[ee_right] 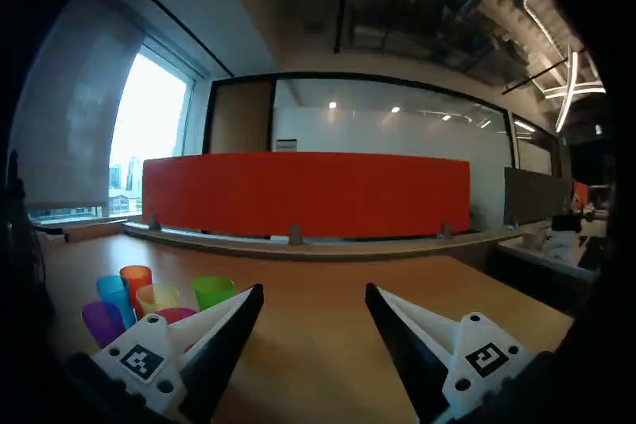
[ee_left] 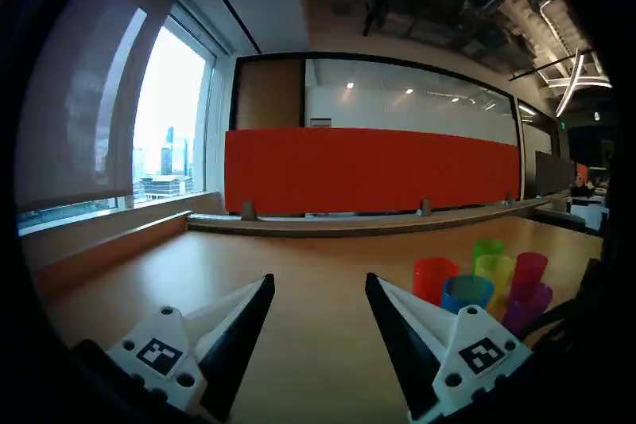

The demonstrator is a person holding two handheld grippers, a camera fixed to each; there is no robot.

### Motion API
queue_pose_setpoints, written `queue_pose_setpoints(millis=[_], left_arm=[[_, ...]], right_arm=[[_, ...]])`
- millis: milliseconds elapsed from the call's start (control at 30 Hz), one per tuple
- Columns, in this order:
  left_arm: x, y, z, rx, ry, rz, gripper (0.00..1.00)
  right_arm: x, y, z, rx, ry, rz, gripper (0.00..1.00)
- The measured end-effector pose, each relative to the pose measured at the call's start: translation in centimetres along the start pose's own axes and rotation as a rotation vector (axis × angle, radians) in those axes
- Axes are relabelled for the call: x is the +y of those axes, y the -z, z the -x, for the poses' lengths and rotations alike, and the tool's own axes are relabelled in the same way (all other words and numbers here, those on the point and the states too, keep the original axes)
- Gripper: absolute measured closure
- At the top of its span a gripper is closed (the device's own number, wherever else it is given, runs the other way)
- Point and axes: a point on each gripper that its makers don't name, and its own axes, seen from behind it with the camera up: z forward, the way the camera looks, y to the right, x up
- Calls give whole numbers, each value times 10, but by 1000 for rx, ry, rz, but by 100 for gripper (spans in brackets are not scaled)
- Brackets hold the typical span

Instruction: Pour water

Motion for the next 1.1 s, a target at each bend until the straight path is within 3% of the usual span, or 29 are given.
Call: queue_pose_setpoints(millis=[367,567,867,1100], left_arm=[[3,-11,-58,13,-40,33,16],[3,-15,-99,24,-62,45,16],[2,-17,-148,20,-26,74,16],[4,-19,-166,8,-11,100,16]], right_arm=[[-13,-13,-45,-28,52,-41,1],[-12,-19,-85,-23,18,-57,1],[-10,-25,-146,-19,3,-88,1],[-8,-30,-169,-27,-12,-104,1]])
